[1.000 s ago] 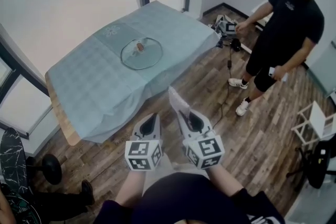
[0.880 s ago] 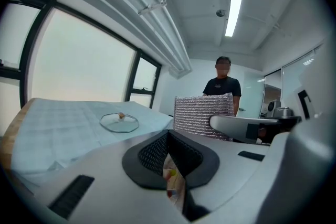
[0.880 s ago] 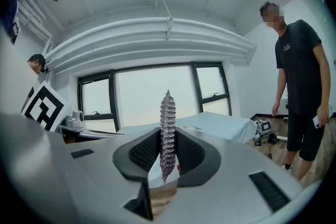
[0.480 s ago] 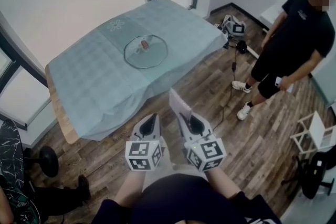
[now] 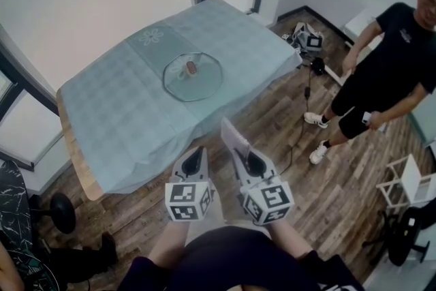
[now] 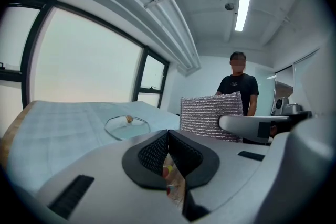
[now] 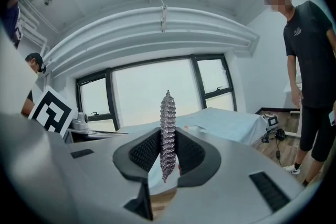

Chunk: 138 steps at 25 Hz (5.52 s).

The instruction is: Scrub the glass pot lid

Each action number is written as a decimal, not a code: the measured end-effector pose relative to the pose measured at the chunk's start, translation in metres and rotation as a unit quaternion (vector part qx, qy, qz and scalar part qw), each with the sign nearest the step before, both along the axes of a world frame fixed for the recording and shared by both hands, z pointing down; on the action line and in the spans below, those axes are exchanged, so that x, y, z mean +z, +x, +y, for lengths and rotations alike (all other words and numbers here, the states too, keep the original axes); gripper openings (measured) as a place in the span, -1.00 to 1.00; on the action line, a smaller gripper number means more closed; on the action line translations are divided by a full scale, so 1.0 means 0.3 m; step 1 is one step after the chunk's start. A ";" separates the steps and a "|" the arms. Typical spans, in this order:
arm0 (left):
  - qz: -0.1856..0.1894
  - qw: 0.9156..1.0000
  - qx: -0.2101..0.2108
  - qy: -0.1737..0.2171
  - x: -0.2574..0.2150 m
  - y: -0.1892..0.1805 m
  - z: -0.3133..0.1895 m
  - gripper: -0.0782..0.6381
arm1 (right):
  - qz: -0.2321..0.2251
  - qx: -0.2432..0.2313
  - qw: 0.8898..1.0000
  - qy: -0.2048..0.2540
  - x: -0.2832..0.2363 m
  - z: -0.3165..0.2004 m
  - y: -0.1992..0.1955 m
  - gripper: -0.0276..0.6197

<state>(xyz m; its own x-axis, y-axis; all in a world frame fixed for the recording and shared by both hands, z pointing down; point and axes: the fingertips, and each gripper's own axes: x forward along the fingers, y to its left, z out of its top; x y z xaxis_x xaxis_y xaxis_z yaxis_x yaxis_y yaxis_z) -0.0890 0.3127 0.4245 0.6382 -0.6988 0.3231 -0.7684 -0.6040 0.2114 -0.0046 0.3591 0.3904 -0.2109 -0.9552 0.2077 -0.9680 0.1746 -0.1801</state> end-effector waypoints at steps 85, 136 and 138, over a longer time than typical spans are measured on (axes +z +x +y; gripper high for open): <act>-0.016 0.986 -0.082 -0.147 0.442 -0.124 -1.455 -0.77 | 0.196 -0.136 0.954 -0.180 0.489 -1.856 -0.081 -0.66; -0.027 0.984 -0.088 -0.154 0.473 -0.209 -1.348 -0.77 | 0.249 -0.214 0.919 -0.221 0.646 -1.635 -0.282 -0.66; -0.028 0.984 -0.087 -0.154 0.473 -0.211 -1.336 -0.77 | 0.247 -0.215 0.918 -0.225 0.653 -1.613 -0.284 -0.66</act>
